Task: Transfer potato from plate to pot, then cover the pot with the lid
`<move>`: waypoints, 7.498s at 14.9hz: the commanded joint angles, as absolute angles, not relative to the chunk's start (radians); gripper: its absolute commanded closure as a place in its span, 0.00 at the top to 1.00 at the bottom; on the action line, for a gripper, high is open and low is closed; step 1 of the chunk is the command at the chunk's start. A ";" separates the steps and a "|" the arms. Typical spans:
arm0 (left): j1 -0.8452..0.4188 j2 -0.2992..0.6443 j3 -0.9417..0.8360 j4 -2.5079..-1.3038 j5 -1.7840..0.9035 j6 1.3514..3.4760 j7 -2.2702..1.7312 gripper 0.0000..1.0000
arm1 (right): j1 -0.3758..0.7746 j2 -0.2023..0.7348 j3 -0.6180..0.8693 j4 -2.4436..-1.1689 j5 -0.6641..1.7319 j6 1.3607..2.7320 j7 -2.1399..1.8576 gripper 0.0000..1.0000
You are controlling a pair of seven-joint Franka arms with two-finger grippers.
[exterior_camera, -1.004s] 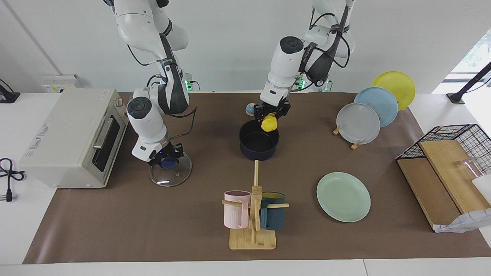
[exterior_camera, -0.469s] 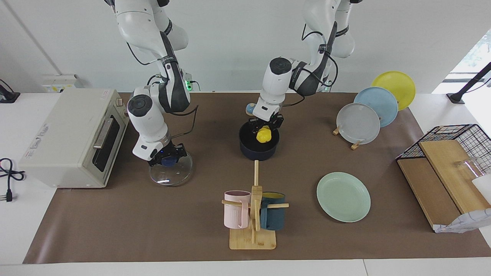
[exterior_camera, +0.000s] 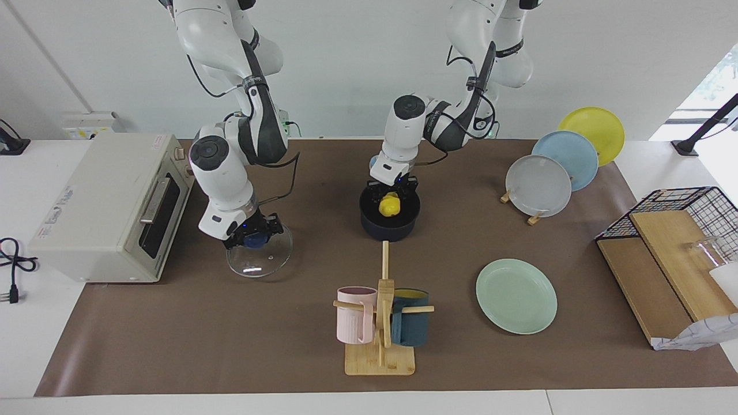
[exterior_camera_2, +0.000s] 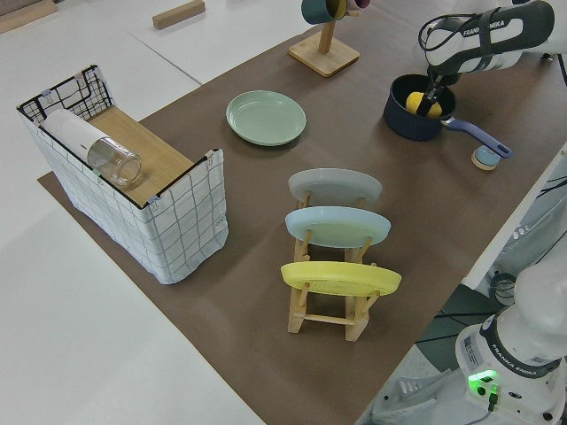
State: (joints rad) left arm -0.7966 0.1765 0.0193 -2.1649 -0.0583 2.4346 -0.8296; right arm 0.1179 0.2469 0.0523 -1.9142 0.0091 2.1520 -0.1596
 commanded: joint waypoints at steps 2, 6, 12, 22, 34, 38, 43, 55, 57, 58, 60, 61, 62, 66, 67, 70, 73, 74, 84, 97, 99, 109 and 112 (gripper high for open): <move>-0.822 0.198 0.038 -2.183 -0.014 2.436 -0.831 0.00 | 0.159 0.253 0.057 -1.835 0.026 2.057 -0.148 0.00; -0.836 0.204 0.038 -2.183 -0.009 2.425 -0.827 0.00 | 0.205 0.255 0.057 -1.773 0.028 2.003 -0.085 0.00; -0.836 0.209 0.038 -2.174 -0.009 2.413 -0.802 1.00 | 0.279 0.259 0.057 -1.743 0.026 1.979 0.080 0.00; -0.723 0.060 0.038 -1.958 -0.026 2.013 -0.691 1.00 | 0.302 0.261 0.057 -1.743 0.026 1.977 0.087 0.00; -0.151 -0.127 0.046 -1.750 -0.066 1.638 -0.034 1.00 | 0.695 0.389 0.057 -1.497 0.008 1.868 0.794 0.00; -0.135 -0.129 0.049 -1.738 -0.002 1.605 -0.017 1.00 | 0.687 0.397 0.057 -1.503 0.009 1.873 0.801 0.00; -0.140 -0.077 0.078 -1.603 -0.002 1.496 -0.015 1.00 | 0.689 0.414 0.057 -1.542 0.006 1.965 0.801 0.00; -0.143 -0.046 0.069 -1.615 -0.002 1.520 0.002 1.00 | 0.689 0.402 0.057 -1.614 -0.014 1.971 0.770 0.00; -0.144 -0.040 0.054 -1.612 -0.002 1.542 -0.030 1.00 | 0.690 0.400 0.057 -1.617 -0.012 1.973 0.770 0.00; -0.140 -0.038 0.043 -1.611 -0.002 1.543 -0.040 1.00 | 0.689 0.400 0.057 -1.617 -0.012 1.973 0.770 0.00; -0.135 -0.034 0.020 -1.606 -0.002 1.546 -0.041 1.00 | 0.689 0.397 0.057 -1.620 -0.012 1.965 0.770 0.00; -0.127 -0.032 0.017 -1.606 -0.002 1.546 -0.041 1.00 | 0.690 0.394 0.057 -1.627 -0.012 1.968 0.770 0.00; -0.115 -0.031 0.011 -1.605 -0.002 1.543 -0.040 1.00 | 0.690 0.394 0.057 -1.631 -0.012 1.970 0.770 0.00; -0.117 -0.034 0.005 -1.606 -0.002 1.536 -0.035 1.00 | 0.695 0.387 0.057 -1.655 -0.014 1.985 0.770 0.00; -0.117 -0.037 0.005 -1.609 -0.002 1.537 -0.032 1.00 | 0.695 0.385 0.057 -1.657 -0.014 1.985 0.772 0.00; -0.120 -0.041 0.005 -1.614 -0.005 1.539 -0.040 1.00 | 0.696 0.385 0.057 -1.664 -0.012 2.008 0.772 0.00; -0.124 -0.044 0.005 -1.617 -0.005 1.536 -0.040 1.00 | 0.696 0.382 0.057 -1.680 -0.012 2.022 0.775 0.00; -0.124 -0.046 0.006 -1.618 -0.005 1.531 -0.040 1.00 | 0.696 0.382 0.057 -1.681 -0.012 2.022 0.773 0.00; -0.114 -0.049 0.009 -1.617 -0.005 1.529 -0.040 1.00 | 0.686 0.383 0.055 -1.599 -0.009 2.000 0.775 1.00; -0.115 -0.049 0.009 -1.617 -0.005 1.529 -0.040 1.00 | 0.542 0.362 0.048 -1.435 -0.006 1.830 0.665 1.00; -0.114 -0.049 0.009 -1.617 -0.005 1.529 -0.040 1.00 | 0.465 0.335 0.043 -1.420 -0.011 1.767 0.539 1.00; -0.115 -0.049 0.009 -1.617 -0.005 1.529 -0.040 1.00 | 0.079 0.245 0.043 -1.359 -0.015 1.516 0.016 1.00; -0.115 -0.049 0.009 -1.617 -0.005 1.529 -0.040 1.00 | 0.022 0.224 0.043 -1.365 -0.011 1.506 -0.011 1.00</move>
